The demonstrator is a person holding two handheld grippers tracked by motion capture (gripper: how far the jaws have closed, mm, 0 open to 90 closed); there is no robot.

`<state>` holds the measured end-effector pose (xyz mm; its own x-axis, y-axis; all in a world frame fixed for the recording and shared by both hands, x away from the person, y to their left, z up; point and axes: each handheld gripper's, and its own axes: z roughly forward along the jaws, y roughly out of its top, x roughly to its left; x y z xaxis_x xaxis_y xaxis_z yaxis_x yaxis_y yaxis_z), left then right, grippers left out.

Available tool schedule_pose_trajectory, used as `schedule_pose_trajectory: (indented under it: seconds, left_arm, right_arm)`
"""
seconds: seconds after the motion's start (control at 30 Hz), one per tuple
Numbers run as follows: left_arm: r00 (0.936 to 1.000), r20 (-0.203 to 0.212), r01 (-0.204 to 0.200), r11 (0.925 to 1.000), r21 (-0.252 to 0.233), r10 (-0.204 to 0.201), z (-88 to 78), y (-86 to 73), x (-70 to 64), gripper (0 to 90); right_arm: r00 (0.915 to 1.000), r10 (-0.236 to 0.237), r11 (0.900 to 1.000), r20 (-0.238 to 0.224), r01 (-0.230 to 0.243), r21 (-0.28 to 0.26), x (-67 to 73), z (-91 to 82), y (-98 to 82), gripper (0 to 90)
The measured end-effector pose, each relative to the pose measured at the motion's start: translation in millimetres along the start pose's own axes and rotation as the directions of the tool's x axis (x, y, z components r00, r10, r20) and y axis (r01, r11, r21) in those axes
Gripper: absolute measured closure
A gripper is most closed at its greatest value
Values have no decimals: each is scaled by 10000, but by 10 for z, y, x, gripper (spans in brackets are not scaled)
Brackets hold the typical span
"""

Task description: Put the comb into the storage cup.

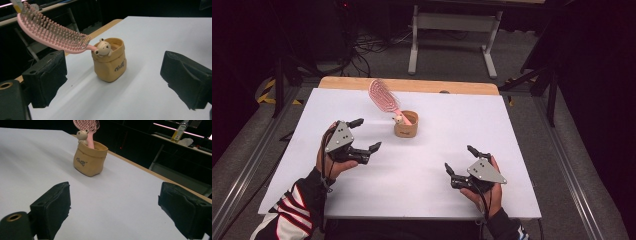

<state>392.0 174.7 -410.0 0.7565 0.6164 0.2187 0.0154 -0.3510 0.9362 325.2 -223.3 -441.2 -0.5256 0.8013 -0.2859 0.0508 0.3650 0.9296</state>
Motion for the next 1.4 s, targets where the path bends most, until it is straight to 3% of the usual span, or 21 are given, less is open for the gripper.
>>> schedule_pose_trajectory:
  seconds: [0.67, 1.17, 1.23, 1.4]
  left_arm:
    - [9969, 581, -510, 9984, -247, 524, -138, 39, -209, 81]
    - [9948, 640, -788, 9968, -104, 793, -256, -7, -271, 79]
    - [9952, 706, -673, 9977, -95, 678, -270, -21, -272, 76]
    - [9951, 574, -812, 9967, 39, 808, -301, -55, -271, 74]
  right_arm:
    - [9997, -203, 9998, -100, 203, -41, 42, -13, 22, 105]
    - [9994, -306, 9995, -154, 305, -96, 66, -17, 35, 104]
    - [9994, -300, 9995, -166, 299, -106, 70, -16, 36, 104]
    - [9992, -341, 9993, -205, 339, -130, 77, -14, 41, 104]
